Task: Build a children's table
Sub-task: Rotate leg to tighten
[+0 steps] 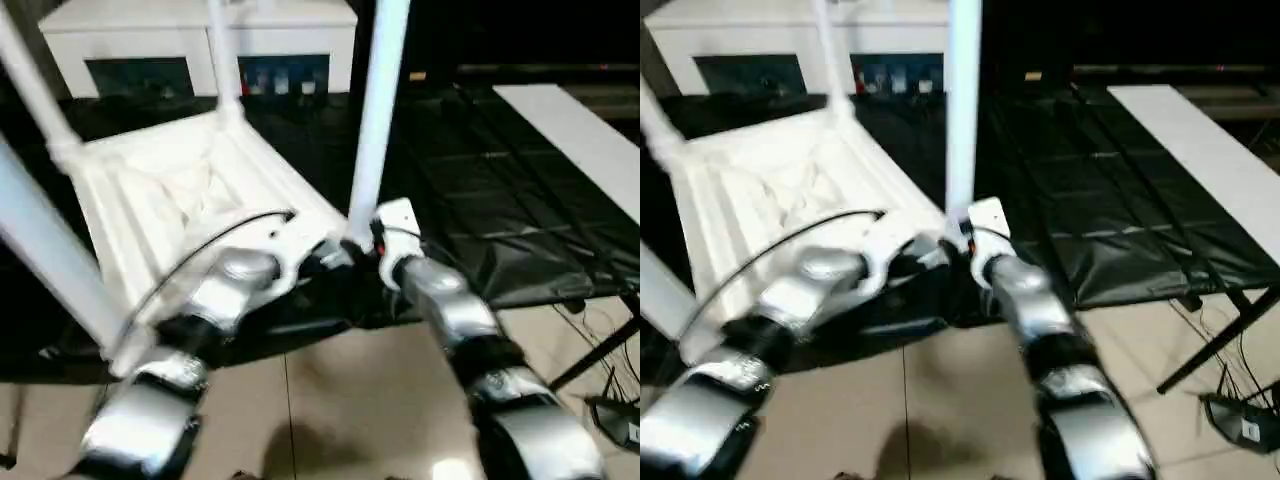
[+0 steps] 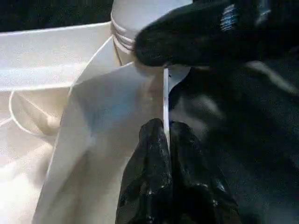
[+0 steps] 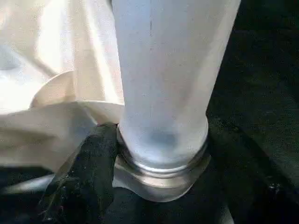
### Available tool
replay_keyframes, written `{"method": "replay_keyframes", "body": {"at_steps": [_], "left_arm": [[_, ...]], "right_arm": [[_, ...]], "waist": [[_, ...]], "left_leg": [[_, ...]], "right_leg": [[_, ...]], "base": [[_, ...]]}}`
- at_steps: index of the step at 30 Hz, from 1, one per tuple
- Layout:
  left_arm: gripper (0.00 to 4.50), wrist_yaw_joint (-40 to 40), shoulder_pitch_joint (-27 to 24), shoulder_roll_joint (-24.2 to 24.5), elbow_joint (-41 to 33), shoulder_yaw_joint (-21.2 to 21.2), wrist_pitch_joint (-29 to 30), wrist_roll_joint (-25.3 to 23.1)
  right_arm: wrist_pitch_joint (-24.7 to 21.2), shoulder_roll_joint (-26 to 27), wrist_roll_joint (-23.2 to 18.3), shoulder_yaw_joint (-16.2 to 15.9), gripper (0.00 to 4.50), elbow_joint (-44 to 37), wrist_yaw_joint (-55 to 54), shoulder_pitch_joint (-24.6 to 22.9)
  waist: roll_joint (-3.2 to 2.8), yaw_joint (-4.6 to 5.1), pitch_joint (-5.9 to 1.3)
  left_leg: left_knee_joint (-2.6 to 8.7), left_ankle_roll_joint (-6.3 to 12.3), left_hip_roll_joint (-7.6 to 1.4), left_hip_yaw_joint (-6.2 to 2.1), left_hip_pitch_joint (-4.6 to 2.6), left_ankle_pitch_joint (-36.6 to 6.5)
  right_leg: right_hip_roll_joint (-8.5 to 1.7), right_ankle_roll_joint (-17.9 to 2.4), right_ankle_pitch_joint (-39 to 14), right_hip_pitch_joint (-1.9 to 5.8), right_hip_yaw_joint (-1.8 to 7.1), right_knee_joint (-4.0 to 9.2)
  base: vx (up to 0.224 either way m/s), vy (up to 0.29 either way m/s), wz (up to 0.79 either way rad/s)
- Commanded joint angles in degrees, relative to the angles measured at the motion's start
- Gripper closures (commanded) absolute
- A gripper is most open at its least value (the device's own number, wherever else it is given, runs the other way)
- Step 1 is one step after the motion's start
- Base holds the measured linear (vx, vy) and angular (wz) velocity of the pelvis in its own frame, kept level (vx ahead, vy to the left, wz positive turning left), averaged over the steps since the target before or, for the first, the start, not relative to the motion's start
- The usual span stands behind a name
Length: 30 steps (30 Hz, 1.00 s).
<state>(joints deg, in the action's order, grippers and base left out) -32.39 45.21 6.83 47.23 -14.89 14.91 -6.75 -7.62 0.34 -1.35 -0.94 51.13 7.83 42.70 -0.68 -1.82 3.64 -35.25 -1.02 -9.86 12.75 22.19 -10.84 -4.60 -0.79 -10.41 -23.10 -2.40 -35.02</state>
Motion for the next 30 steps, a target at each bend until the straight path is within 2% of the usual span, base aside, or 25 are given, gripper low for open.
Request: {"method": "replay_keyframes", "body": {"at_steps": [1, 2, 4, 5, 8, 9, 12, 15, 16, 17, 18, 21, 22, 24, 29, 30], "left_arm": [[4.5, 3.6, 1.16, -0.5, 2.08, 0.45, -2.3, -1.2], [4.5, 3.6, 1.16, -0.5, 2.08, 0.45, -2.3, -1.2], [4.5, 3.1, 1.5, -0.37, 3.3, -0.06, -3.45, -1.7], [4.5, 2.71, 1.58, -0.21, 3.67, -0.3, -3.96, -1.83], [4.5, -1.62, 0.28, 1.38, 1.83, -0.49, -5.27, -0.8], [4.5, -2.58, 0.01, 1.68, 1.47, -0.62, -5.78, -0.71], [4.5, -9.36, -2.03, 3.35, -1.43, -1.59, -8.1, 0.41], [4.5, -18.35, -5.2, 5.81, -6.58, -3.0, -10.04, 2.58], [4.5, -20.91, -6.24, 6.82, -8.53, -3.42, -9.9, 3.37], [4.5, -23.56, -7.36, 8.0, -10.79, -3.89, -9.64, 4.3], [4.5, -26.37, -8.52, 9.32, -13.14, -4.44, -9.52, 5.18], [4.5, -29.18, -9.57, 10.67, -15.26, -4.93, -9.7, 5.9], [4.5, -32.62, -10.86, 12.38, -18.06, -5.1, -9.18, 7.07], [4.5, -34.54, -11.6, 13.34, -19.71, -5.02, -8.53, 7.73], [4.5, -37.25, -12.58, 15.63, -21.44, -4.55, -8.06, 7.87], [4.5, -37.42, -12.61, 16.07, -21.42, -4.41, -7.92, 7.88]], "right_arm": [[0.81, 1.14, 1.09, -0.21, 1.81, 2.37, -2.01, 0.68], [0.81, 1.14, 1.09, -0.21, 1.81, 2.37, -2.01, 0.68], [2.11, 1.3, 0.39, -0.37, 1.81, 1.33, 2.03, 0.47], [2.46, 1.26, -0.05, -0.3, 1.26, 0.64, 3.72, 0.25], [2.57, -0.67, -1.89, -0.53, 1.06, -2.47, 11.16, -0.74], [2.56, -1.12, -2.12, -0.65, 0.92, -2.69, 12.27, -0.82], [2.47, -3.9, -1.96, -2.5, 0.67, -3.67, 18.0, -1.46], [3.35, -8.0, -1.25, -5.29, 0.67, -6.21, 26.82, -3.21], [4.01, -9.75, -0.96, -6.22, 0.67, -7.42, 30.57, -3.98], [5.16, -11.7, -0.52, -7.37, 0.67, -8.41, 34.29, -4.73], [6.53, -13.81, -0.02, -8.55, 0.67, -9.58, 38.41, -5.6], [6.71, -15.72, -0.54, -9.45, 0.67, -11.28, 43.51, -6.63], [6.69, -18.18, -1.19, -10.88, 0.67, -13.52, 49.03, -7.74], [6.53, -19.56, -1.5, -11.81, 0.67, -14.77, 51.63, -8.28], [7.61, -22.38, -1.25, -13.66, 0.67, -15.7, 57.61, -8.97], [7.72, -22.82, -1.18, -13.9, 0.67, -16.04, 59.08, -9.13]], "waist": [[-0.06, -0.08, -4.58], [0.0, -0.2, -4.58], [0.29, -0.36, -4.76], [0.18, -0.51, -4.71], [0.42, -0.63, -4.48], [0.54, -0.52, -4.34], [0.41, -0.53, -4.27], [0.42, -0.84, -4.19], [-0.02, -0.98, -4.21], [0.01, -1.47, -4.23], [-0.05, -1.85, -4.12], [-0.15, -2.25, -4.13], [-0.01, -2.41, -4.15], [0.02, -2.5, -4.13], [0.0, -2.66, -3.96], [0.46, -2.53, -3.95]], "left_leg": [[4.69, -0.51, -3.19, -2.43, -1.65, -11.66], [4.6, 0.31, -3.16, -2.42, -1.39, -10.47], [4.41, 1.77, -3.17, -2.3, -1.4, -8.56], [4.37, 2.77, -3.16, -2.27, -1.4, -8.07], [4.44, 3.52, -3.3, -2.26, -1.42, -9.55], [4.6, 3.57, -3.34, -2.46, -1.07, -10.09], [4.56, 2.64, -3.56, -2.43, -1.71, -11.82], [4.67, 2.43, -3.77, -2.41, -1.6, -11.74], [4.68, 2.19, -3.87, -2.38, -1.76, -11.67], [4.66, 1.93, -4.0, -2.24, -2.01, -11.92], [4.78, 1.88, -4.1, -2.14, -1.9, -11.9], [4.75, 1.73, -4.07, -1.89, -2.05, -11.93], [4.89, 1.62, -4.07, -2.07, -1.82, -12.09], [4.92, 1.64, -4.16, -2.05, -1.86, -12.38], [4.95, 1.09, -4.06, -2.11, -1.96, -13.95], [5.0, 1.2, -4.1, -2.04, -1.89, -13.85]], "right_leg": [[-4.06, -13.19, -8.61, 1.97, 2.33, 4.1], [-4.19, -13.57, -6.57, 2.3, 2.32, 3.88], [-4.19, -14.18, -3.7, 2.49, 2.22, 3.58], [-4.21, -14.56, -3.04, 2.55, 2.2, 3.55], [-4.36, -14.65, -5.35, 2.6, 2.19, 3.85], [-4.44, -14.2, -7.1, 2.94, 2.11, 3.87], [-4.49, -14.16, -11.03, 2.34, 2.19, 4.35], [-4.52, -14.04, -11.13, 2.34, 2.27, 4.24], [-4.46, -14.16, -10.77, 2.2, 2.3, 4.15], [-4.31, -14.33, -10.06, 2.08, 2.22, 4.01], [-4.21, -14.41, -9.57, 2.04, 2.23, 3.91], [-4.04, -14.59, -8.98, 1.88, 2.24, 3.7], [-4.15, -14.31, -9.12, 2.18, 2.19, 3.58], [-4.22, -14.19, -9.64, 2.09, 2.19, 3.61], [-4.34, -13.58, -13.48, 1.84, 2.31, 4.06], [-4.31, -13.5, -13.66, 1.9, 2.35, 4.12]], "base": [[0.0, 0.0, 0.0], [0.0, 0.0, 0.0], [0.0, 0.0, 0.0], [0.0, 0.0, 0.0], [0.0, 0.0, 0.0], [0.0, 0.0, 0.0], [0.0, 0.0, 0.0], [0.0, 0.0, 0.0], [0.0, 0.0, 0.0], [0.0, 0.0, 0.0], [0.0, 0.0, 0.0], [0.0, 0.0, 0.0], [0.0, 0.0, 0.0], [0.0, 0.0, 0.0], [0.0, 0.0, 0.0], [0.0, 0.0, 0.0]]}}
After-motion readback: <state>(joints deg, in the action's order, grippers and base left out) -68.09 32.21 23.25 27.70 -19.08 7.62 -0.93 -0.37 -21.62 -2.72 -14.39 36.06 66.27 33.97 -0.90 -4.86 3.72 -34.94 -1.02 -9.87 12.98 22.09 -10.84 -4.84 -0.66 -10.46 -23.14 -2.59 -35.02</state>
